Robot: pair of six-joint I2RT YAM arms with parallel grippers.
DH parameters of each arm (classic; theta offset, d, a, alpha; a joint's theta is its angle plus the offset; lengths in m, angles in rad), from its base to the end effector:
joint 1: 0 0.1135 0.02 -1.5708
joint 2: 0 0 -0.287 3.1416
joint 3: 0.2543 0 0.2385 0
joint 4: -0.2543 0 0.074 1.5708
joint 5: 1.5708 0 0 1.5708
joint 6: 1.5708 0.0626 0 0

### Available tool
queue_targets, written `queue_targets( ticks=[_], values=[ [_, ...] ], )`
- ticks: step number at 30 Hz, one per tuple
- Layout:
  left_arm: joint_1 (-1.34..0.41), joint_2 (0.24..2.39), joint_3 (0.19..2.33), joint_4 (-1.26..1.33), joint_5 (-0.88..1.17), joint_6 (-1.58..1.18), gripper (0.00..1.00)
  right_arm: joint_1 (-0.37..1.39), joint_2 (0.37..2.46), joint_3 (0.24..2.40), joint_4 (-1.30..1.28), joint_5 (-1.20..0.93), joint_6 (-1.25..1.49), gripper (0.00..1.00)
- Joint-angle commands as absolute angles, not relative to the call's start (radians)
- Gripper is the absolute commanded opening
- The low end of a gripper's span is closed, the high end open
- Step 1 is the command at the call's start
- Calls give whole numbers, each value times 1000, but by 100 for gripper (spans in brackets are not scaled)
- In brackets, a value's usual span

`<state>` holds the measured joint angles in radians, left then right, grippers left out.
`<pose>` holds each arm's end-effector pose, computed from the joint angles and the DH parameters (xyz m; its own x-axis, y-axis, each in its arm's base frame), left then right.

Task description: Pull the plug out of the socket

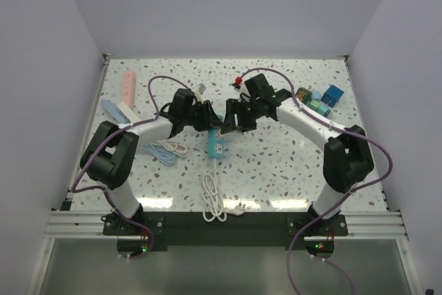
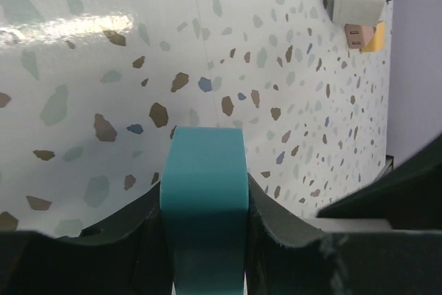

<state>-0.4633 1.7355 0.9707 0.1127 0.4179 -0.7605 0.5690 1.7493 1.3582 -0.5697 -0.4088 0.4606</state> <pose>0.3281 -0.1923 0.2005 -0.8738 -0.2677 -0.4061 0.1308 0.6748 -0.7263 0.3089 0.2271 0.2557 -0.9236 -0.1065 -0.3683 -0.3078 0.7789 0.5465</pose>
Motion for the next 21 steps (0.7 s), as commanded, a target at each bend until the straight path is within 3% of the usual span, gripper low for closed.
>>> queue_targets(
  ticks=[1,6,12,21],
  values=[
    [-445,1746,977,91,356,-701,0,520,1586,1358,-664,-544,405,0],
    [-442,1736,1006,71,357,-693,0,443,1508,1324,-712,-554,368,0],
    [-394,1664,1090,9,357,-670,0,214,1531,1313,-680,-249,455,0],
    [-55,1692,1273,-208,334,-563,0,-26,1730,1381,-526,-172,598,0]
  ],
)
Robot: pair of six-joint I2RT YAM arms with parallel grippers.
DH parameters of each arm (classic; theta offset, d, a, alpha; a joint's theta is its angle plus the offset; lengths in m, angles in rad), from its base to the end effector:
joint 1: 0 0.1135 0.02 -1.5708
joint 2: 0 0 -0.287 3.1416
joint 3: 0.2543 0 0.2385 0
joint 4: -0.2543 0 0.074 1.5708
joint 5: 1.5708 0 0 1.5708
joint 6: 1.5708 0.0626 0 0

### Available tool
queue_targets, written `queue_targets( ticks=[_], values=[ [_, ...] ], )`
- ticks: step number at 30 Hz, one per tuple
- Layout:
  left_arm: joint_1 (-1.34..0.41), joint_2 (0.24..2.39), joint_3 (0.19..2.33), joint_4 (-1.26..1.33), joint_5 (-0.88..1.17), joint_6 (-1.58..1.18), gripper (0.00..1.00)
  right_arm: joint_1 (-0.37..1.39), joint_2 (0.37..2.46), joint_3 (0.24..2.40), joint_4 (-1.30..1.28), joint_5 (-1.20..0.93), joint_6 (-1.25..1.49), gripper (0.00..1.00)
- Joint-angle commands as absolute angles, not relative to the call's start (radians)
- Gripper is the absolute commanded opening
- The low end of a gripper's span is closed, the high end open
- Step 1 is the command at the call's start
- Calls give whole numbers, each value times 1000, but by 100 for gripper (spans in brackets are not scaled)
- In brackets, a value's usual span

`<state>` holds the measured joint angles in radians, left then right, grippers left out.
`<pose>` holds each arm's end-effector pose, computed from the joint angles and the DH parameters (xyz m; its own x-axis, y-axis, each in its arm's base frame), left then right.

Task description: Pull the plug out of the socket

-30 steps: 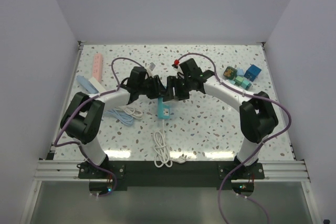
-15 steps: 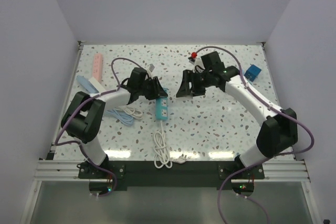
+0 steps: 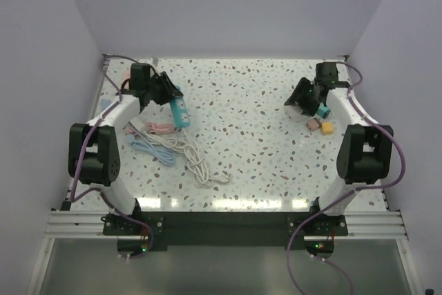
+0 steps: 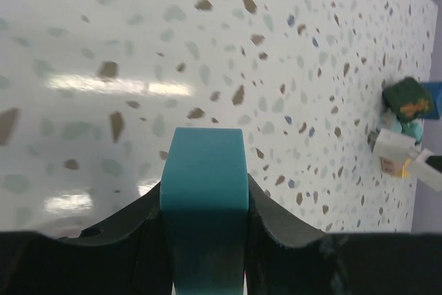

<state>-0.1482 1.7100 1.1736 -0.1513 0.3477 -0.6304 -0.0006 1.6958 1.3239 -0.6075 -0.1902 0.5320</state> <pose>0.3841 -0.0789 0.2470 -0.7425 -0.4495 -0.4967 -0.0476 0.7750 -0.6302 0.3682 0.0116 0.2578 -0.7686 0.4986 -0.4009 0.3308 0.8461 0.4181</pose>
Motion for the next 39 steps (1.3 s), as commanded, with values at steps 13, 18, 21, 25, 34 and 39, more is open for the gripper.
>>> queue_targets(
  ticks=[13,18,21,25,34,39],
  values=[
    [201,2031,1572,-363,227,-505,2,-117,2002,1537,-431,-235,741,0],
    [235,2105,1618,-393,239,-515,36,-124,2051,1595,-471,-232,735,5],
    [241,2095,1603,-393,221,-535,65,-130,2045,1594,-476,-255,727,27],
    [239,2019,1566,-385,207,-552,100,-130,1974,1562,-482,-268,704,57],
    [224,1743,1382,-275,397,-594,100,-130,1663,1427,-560,-157,654,99],
    [198,1600,1286,-218,506,-592,100,-126,1490,1361,-580,-172,578,99]
  ],
)
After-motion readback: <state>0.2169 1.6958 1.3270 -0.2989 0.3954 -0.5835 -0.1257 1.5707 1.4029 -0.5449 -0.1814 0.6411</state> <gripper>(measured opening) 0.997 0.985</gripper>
